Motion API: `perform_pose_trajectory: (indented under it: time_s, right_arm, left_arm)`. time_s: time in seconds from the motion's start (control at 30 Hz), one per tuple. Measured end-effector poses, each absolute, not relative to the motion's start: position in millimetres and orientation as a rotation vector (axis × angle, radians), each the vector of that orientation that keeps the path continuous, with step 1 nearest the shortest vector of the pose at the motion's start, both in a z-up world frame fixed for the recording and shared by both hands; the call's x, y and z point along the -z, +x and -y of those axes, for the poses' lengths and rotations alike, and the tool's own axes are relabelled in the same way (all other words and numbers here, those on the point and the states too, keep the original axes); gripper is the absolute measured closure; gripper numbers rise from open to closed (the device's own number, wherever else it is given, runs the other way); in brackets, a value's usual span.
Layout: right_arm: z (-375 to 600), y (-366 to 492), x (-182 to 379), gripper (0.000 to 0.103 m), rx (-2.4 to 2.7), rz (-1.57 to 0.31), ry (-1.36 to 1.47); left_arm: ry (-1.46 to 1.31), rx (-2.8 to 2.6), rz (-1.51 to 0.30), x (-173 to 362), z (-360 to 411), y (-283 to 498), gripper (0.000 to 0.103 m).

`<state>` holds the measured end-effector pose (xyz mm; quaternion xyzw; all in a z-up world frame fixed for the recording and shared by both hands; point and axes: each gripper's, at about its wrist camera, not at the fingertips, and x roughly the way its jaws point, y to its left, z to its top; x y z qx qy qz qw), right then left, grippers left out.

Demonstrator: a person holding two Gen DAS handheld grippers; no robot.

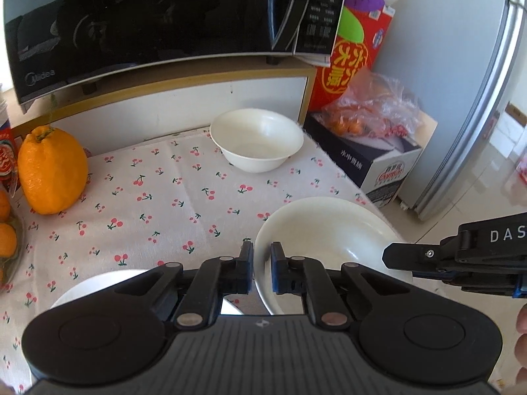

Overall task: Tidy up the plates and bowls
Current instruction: 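Close the left gripper on the rim of the stacked bowls, then carry the stacked bowls with the left gripper beside the plate stack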

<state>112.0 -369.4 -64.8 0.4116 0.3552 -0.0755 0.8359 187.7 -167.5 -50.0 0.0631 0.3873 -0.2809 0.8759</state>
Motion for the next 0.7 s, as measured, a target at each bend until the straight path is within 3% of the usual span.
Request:
perform_pose_trajectory:
  time_s: [0.7]
  right_arm:
    - [360.7, 49.8, 5.1, 0.091, 0.046, -0.679, 0.845]
  left_arm:
    - [0.012, 0.501, -0.828, 2.8, 136.5, 110.4, 0.095]
